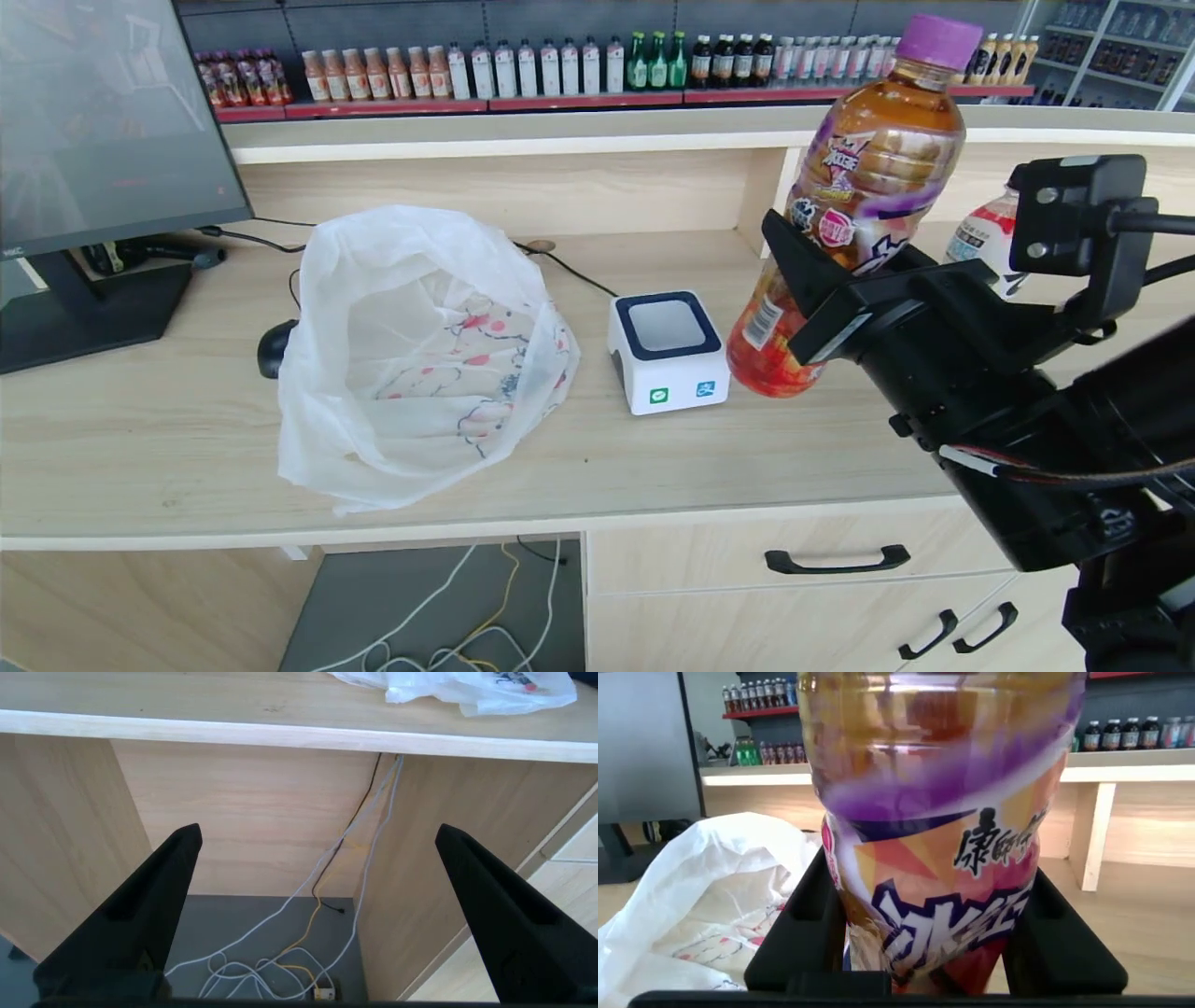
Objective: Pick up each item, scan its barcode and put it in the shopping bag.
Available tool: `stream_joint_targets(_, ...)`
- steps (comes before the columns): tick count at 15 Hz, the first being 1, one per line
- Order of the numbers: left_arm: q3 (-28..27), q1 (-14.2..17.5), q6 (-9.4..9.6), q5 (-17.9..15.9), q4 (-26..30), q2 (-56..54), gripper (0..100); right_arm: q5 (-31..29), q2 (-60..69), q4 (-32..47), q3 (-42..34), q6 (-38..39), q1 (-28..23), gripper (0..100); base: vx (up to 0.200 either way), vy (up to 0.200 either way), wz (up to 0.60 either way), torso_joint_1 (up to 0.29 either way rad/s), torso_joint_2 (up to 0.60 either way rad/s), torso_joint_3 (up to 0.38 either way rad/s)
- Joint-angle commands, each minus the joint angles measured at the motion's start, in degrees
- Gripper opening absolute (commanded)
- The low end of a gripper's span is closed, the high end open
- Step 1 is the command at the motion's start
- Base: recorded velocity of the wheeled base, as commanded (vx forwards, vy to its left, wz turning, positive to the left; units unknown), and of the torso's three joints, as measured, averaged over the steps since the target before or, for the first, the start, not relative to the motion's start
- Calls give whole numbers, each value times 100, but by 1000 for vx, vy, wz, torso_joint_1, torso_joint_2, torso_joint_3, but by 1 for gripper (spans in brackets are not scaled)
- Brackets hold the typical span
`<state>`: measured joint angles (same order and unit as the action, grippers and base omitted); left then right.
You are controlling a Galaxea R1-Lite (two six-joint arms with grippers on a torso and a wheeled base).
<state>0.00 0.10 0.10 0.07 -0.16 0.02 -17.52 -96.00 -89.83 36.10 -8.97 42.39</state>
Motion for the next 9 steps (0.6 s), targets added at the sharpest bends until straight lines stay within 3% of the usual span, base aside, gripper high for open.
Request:
stream_joint_targets(1, 0, -1, -1, 1, -2, -2, 100, -15, -24, -17, -24, -26, 24, 0, 0, 200, 0, 2, 7, 2)
stream_joint_targets(9, 0, -1, 17, 1, -2, -2, 100, -50, 11, -17, 38, -149, 15, 0, 0, 0, 0, 0, 0, 0)
